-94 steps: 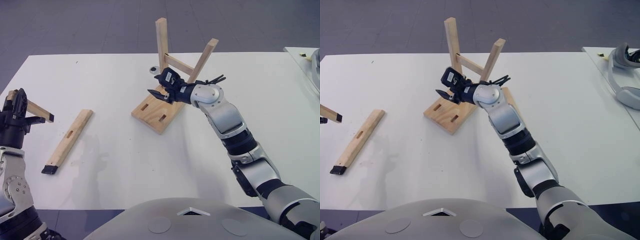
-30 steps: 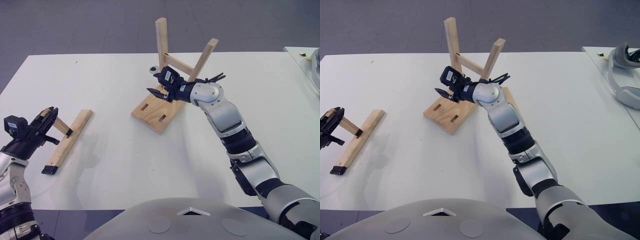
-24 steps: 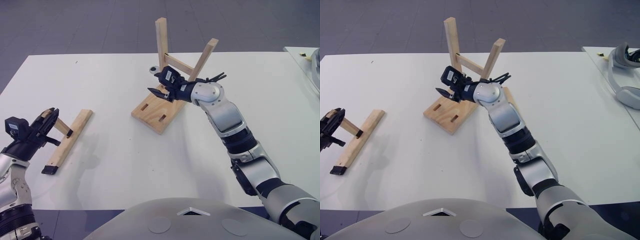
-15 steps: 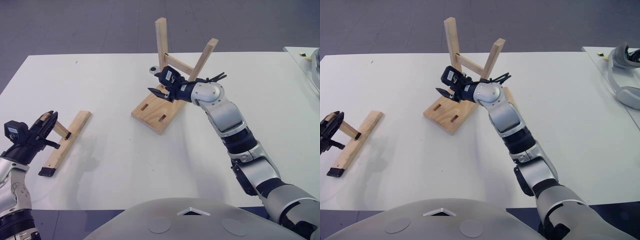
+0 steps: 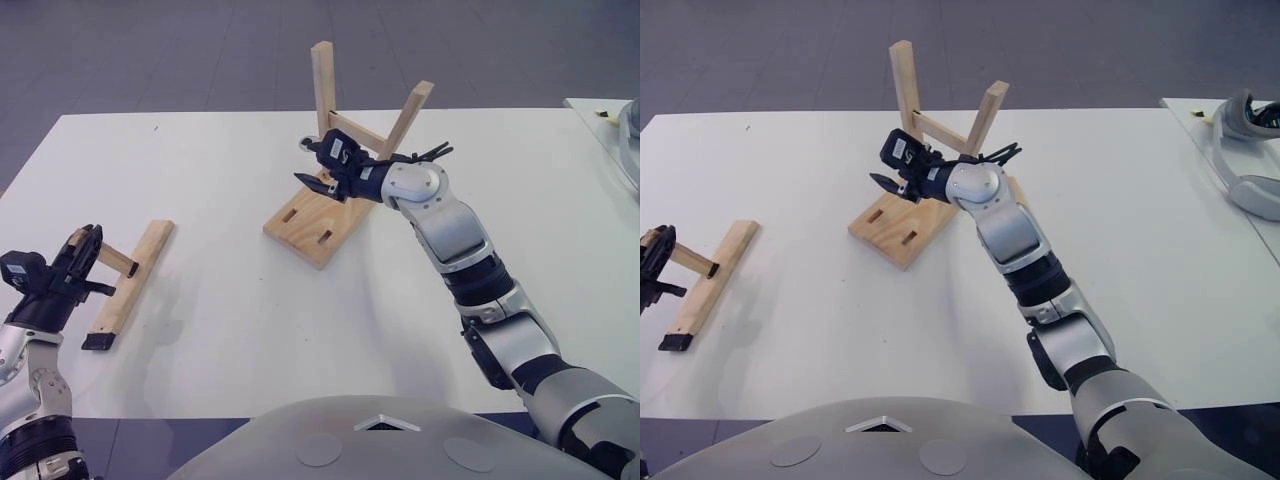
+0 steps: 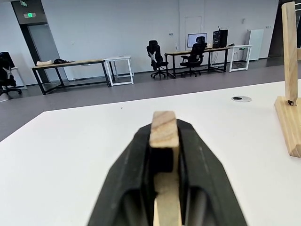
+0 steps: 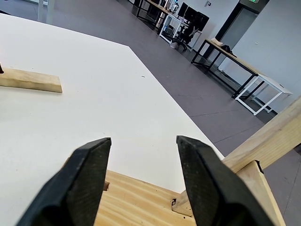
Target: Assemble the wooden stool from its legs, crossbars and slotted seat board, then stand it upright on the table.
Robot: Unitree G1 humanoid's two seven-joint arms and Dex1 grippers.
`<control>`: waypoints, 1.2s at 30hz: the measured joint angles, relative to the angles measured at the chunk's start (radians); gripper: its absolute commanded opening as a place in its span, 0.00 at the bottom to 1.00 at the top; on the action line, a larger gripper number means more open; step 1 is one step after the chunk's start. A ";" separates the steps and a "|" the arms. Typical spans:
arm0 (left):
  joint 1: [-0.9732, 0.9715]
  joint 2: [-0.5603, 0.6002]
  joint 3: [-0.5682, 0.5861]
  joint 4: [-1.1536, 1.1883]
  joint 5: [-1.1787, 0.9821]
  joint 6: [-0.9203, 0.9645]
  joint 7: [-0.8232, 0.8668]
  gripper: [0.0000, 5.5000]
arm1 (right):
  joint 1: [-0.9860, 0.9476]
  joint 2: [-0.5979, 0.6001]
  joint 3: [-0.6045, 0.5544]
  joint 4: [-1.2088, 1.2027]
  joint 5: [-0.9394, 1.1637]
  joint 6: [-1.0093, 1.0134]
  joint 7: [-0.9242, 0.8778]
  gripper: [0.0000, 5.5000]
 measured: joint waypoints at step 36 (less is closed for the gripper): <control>0.143 -0.055 -0.178 -0.100 0.035 0.178 0.248 0.27 | -0.004 0.044 -0.063 0.009 0.011 0.039 -0.036 0.47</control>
